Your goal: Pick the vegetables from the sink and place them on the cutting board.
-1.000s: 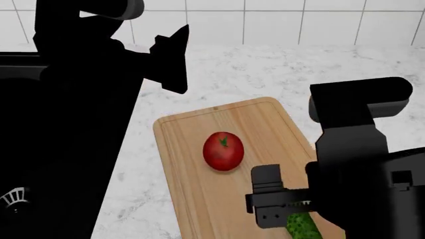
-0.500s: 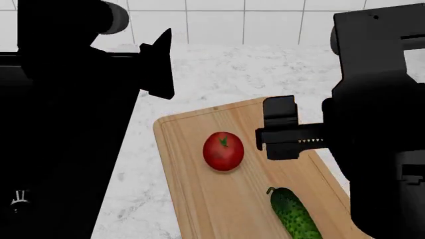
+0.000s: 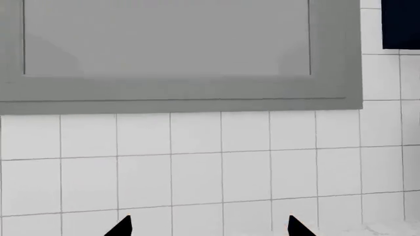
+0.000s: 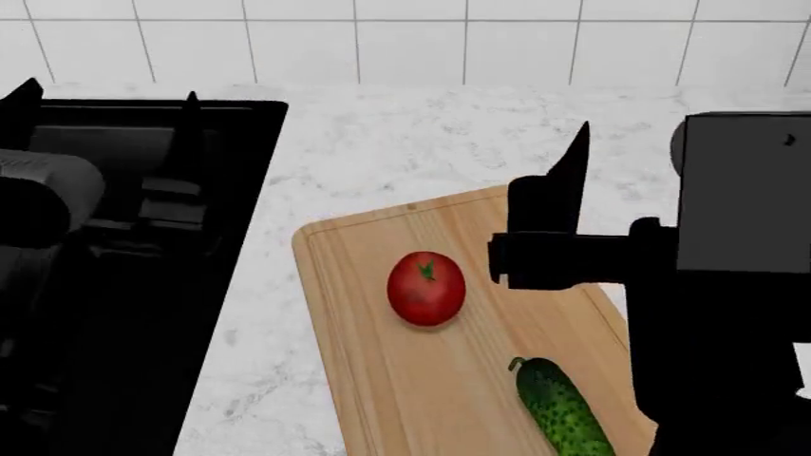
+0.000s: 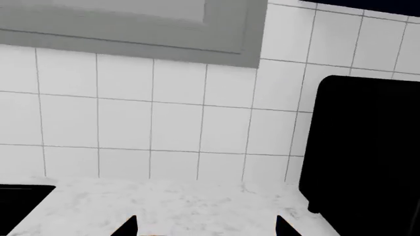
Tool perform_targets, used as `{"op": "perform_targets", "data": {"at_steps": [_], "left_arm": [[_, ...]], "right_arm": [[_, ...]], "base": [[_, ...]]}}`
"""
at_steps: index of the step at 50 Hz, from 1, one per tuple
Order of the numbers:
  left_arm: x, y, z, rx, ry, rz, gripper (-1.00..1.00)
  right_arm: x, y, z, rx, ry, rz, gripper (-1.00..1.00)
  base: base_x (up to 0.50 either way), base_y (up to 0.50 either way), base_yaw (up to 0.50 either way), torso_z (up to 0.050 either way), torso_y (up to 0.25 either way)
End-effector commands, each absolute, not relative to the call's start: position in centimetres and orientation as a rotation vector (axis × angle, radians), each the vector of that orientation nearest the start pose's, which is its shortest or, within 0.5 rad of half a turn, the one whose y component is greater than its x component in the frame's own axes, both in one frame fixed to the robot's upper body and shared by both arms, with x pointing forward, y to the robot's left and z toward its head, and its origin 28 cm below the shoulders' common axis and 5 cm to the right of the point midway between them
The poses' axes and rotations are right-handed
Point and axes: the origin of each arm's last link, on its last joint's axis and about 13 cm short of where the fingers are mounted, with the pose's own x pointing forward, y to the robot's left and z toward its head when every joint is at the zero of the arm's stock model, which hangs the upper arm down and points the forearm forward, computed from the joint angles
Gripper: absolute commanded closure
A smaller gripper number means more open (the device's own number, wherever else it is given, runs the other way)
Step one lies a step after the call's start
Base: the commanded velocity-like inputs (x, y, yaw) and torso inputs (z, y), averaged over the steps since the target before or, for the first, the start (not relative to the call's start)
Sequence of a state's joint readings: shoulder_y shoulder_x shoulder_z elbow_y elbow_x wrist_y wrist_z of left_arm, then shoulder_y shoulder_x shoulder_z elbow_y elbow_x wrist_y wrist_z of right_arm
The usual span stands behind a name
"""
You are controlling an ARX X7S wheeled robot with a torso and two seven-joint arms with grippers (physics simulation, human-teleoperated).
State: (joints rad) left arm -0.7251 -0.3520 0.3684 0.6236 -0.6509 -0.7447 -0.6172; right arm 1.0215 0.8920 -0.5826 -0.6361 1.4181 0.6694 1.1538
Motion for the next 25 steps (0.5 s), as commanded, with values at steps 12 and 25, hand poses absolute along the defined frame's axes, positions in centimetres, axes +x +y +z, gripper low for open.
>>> {"op": "perform_targets", "data": {"at_steps": [12,25], "left_arm": [[18.6,19.2,23.4,-0.085,-0.615,-0.064,-1.00],[16.7,19.9,24.0,-0.147,-0.712,-0.062,-1.00]], "right_arm": [[17.0,-11.8,24.5,0.033,-0.424,-0.084,-1.00],[14.3,-12.6,25.5,0.149,-0.564,-0.117,-1.00]], "base": [[0.00,0.00,0.00,0.000,0.000],[0.00,0.00,0.00,0.000,0.000]]}}
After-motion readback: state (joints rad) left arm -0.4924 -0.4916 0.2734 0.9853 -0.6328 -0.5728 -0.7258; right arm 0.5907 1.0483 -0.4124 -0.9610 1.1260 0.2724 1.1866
